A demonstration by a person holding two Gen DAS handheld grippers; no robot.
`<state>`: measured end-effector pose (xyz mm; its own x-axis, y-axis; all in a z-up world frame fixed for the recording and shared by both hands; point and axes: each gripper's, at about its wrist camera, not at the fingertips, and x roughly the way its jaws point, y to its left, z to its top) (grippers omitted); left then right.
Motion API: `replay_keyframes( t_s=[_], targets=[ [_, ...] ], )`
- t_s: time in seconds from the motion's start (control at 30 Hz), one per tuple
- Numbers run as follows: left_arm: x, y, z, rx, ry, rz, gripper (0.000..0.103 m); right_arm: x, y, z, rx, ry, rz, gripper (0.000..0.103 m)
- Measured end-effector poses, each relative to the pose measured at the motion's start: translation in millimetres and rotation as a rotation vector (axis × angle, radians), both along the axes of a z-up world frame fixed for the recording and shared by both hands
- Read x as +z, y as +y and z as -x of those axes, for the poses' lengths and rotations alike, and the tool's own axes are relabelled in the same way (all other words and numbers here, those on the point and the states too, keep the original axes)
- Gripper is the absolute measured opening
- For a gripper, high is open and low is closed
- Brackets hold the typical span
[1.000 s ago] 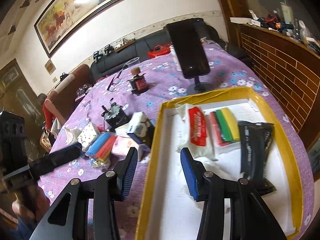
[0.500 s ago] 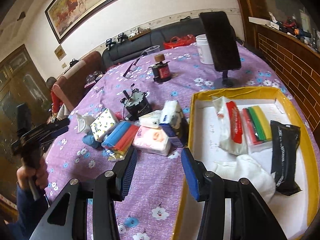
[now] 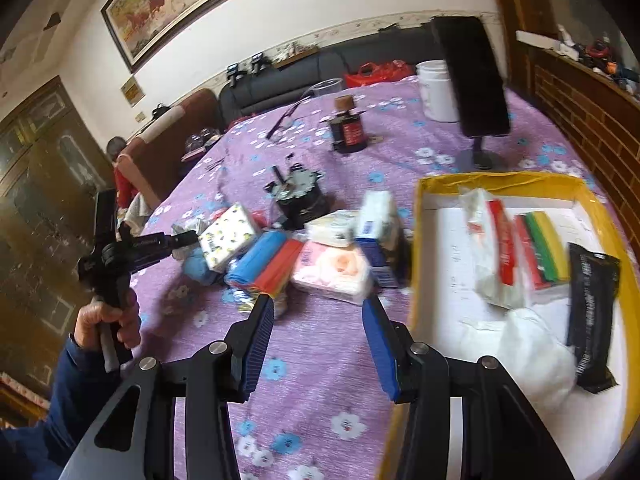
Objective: Organize soft objects
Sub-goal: 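Grasp a white sock with left tool while right tool grasps the blue cloth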
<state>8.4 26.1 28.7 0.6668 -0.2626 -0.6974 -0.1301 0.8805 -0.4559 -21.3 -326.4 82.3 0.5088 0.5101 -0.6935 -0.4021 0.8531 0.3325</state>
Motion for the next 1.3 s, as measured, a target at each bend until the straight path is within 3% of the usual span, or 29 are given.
replay_keyframes(
  t_s=[0.23, 0.37, 0.47, 0.53, 0.6, 0.73, 0.8, 1.0, 1.13, 1.3],
  targets=[
    [1, -10, 67, -0.018, -0.045, -0.037, 0.01, 2, 72, -27, 0.128, 0.027, -0.008, 0.05],
    [-10, -7, 78, -0.012, -0.043, -0.062, 0.01, 1, 125, -59, 0.158, 0.03, 0.022, 0.051],
    [-10, -2, 80, -0.007, -0.058, -0.034, 0.01, -4, 156, -84, 0.16, -0.001, 0.034, 0.051],
    [-10, -2, 81, 0.002, -0.06, -0.045, 0.01, -14, 168, -94, 0.166, 0.056, 0.034, 0.051],
    [-8, -2, 85, 0.011, -0.082, -0.056, 0.01, -16, 169, -85, 0.187, 0.078, -0.031, 0.051],
    [-8, 5, 86, 0.03, -0.089, -0.027, 0.01, -19, 186, -50, 0.343, 0.043, 0.005, 0.052],
    [-8, 5, 85, 0.028, -0.089, -0.026, 0.01, -28, 197, -35, 0.405, 0.036, 0.063, 0.055],
    [-8, 5, 87, 0.047, -0.093, -0.035, 0.01, -60, 212, -32, 0.415, 0.024, 0.194, 0.055],
    [-7, 1, 86, 0.048, -0.087, -0.065, 0.01, -62, 210, -23, 0.404, -0.031, 0.224, 0.036],
    [-3, -10, 88, 0.047, -0.104, -0.14, 0.01, -41, 185, -2, 0.375, -0.066, 0.143, 0.033]
  ],
)
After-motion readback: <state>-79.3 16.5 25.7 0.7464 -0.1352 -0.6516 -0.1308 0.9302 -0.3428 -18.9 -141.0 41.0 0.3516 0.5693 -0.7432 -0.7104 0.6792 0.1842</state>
